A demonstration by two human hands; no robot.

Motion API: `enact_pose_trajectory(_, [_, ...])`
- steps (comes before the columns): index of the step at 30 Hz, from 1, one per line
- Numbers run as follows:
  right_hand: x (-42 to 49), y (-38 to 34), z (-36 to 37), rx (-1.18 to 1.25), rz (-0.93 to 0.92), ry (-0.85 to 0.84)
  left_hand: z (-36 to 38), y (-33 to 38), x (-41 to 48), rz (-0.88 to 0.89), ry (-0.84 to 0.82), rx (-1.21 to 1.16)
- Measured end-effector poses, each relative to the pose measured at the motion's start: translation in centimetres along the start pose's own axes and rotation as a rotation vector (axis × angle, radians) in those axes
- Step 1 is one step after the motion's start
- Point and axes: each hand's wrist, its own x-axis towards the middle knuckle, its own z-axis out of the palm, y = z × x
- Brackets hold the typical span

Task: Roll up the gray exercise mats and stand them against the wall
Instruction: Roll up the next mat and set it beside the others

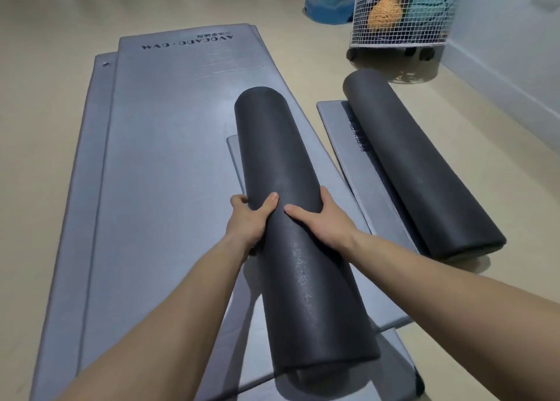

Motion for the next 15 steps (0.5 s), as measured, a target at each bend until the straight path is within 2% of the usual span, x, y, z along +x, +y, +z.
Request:
enact_pose_trajectory(4, [3.9, 0.3, -4.0, -0.146, 0.05, 0.083, 5.2, 3.0, 3.0, 0.057, -0.018, 0.005])
enact_pose_trajectory(10, [10.3, 0.7, -11.0, -0.354, -0.025, 0.191, 13.3, 7.2, 7.5, 0.082, -0.017, 0.005])
enact_pose_trajectory(15, [12.0, 1.9, -14.9, -0.58, -0.003, 0.224, 19.8, 8.5, 9.9, 0.128, -0.019, 0.027])
